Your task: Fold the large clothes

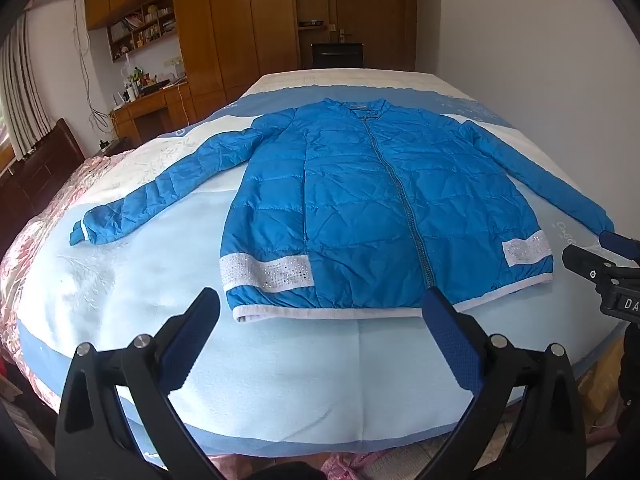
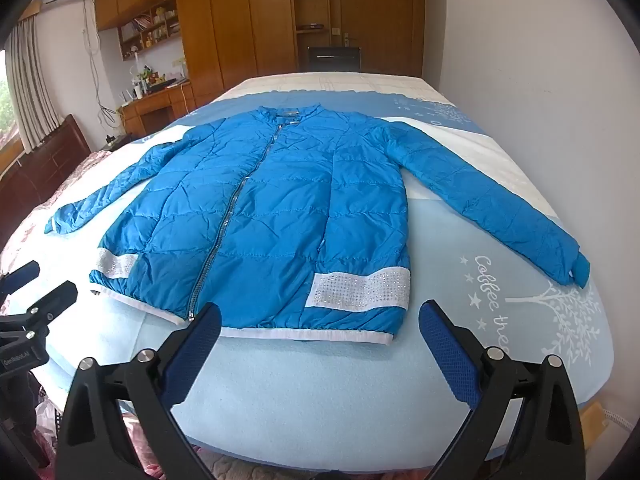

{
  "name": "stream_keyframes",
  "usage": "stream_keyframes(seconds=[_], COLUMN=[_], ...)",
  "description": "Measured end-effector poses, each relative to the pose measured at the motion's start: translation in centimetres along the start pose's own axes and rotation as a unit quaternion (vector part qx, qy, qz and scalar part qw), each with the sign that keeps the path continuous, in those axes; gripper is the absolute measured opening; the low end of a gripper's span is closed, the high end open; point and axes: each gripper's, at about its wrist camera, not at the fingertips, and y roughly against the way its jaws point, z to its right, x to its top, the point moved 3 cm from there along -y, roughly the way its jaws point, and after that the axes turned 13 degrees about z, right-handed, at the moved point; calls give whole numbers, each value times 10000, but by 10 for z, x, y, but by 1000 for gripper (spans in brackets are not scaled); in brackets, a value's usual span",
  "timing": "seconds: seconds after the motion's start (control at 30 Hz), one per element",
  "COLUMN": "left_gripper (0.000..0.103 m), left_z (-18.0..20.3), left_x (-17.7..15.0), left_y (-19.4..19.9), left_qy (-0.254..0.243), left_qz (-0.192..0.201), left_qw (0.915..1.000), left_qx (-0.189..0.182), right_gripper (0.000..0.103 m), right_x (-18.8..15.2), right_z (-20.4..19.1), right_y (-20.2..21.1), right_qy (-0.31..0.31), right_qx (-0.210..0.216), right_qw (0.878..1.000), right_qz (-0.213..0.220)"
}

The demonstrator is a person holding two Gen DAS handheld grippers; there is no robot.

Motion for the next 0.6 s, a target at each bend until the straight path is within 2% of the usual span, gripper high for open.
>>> stream_keyframes(seconds=[0.6], left_gripper=[100], left_z=[3], left_x=[-1], left_y=[-1], left_qy=[-39], left_qz=[11], left_qw=[10000], left_qx=[-27], right_gripper=[99], right_x=[1], right_z=[0], right_y=[1], right_qy=[-5], right_qx=[16], right_qw=[10000], right_qz=[16])
